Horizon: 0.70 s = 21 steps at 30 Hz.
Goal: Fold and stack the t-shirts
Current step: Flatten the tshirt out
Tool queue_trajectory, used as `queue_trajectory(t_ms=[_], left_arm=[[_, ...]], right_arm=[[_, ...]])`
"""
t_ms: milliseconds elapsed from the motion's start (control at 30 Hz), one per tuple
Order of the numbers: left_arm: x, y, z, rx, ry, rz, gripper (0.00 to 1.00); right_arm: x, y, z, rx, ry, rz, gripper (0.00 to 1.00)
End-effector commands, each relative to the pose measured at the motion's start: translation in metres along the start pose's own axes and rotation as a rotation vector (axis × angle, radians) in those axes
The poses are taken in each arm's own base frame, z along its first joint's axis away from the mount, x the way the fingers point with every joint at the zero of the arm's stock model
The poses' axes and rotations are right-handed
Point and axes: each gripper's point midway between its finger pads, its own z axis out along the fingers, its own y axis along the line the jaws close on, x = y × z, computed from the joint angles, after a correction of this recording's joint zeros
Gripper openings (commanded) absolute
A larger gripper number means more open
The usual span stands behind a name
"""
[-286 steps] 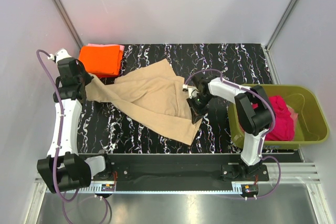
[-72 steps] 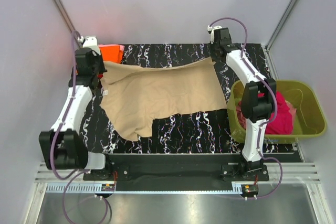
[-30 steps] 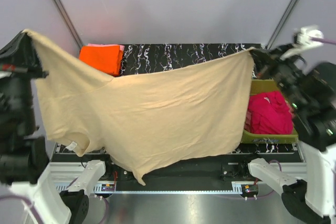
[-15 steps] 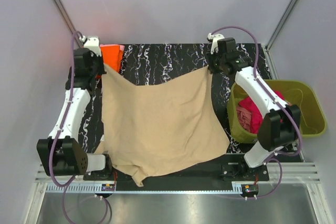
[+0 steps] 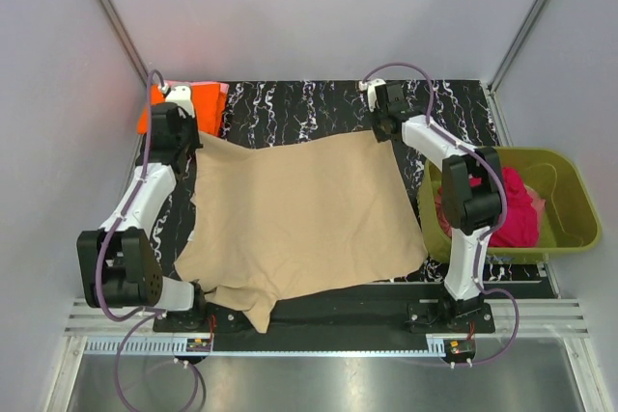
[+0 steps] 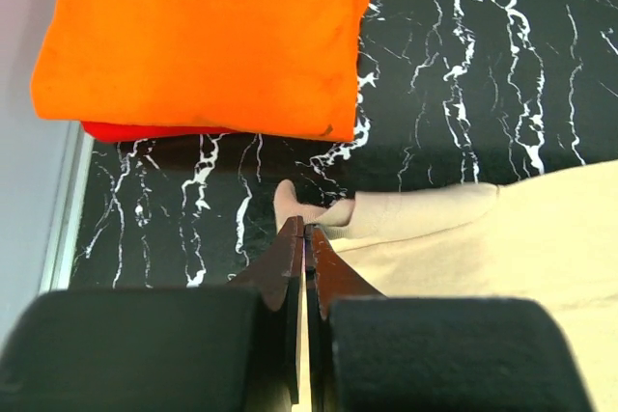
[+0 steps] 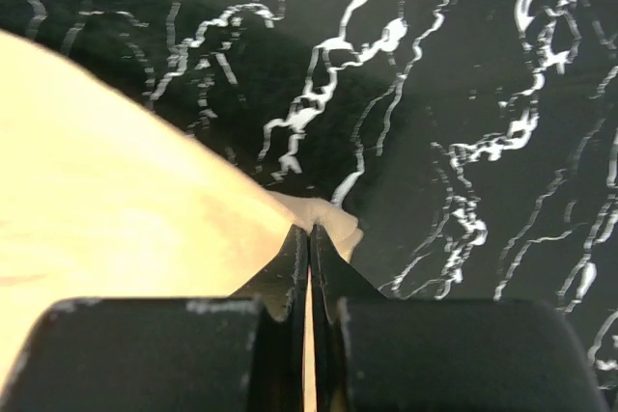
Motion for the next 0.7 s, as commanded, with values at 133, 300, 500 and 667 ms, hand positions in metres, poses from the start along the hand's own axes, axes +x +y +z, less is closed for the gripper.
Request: queue_trajectory(t_ms=[133,300,500,667], left_arm=[[-0.071,0.047,-0.027,-0.251,-0.144,-0.002,0.00],[-0.093,0.079,-0.067,-0.435,-0.128,-0.002,0.00],[-0.088,0.058,-0.075,-0.311,-0.280,-0.034,0.00],[-0.066,0.033,-0.031,-0.179,-0.149,-0.040,0.00]], right_arm=[[-0.073,-0.037,-0.025,0.150,-0.204,-0.025,0.00],[-0.077,-0.038,-0.039,0.146,-0.226,-0.005,0.00],[-0.071,-0.039,-0.046,0.155,-0.227,-0.007,0.00],[-0.074,-0.042,-0.034,0.169,-0.226,-0.063,0.00]])
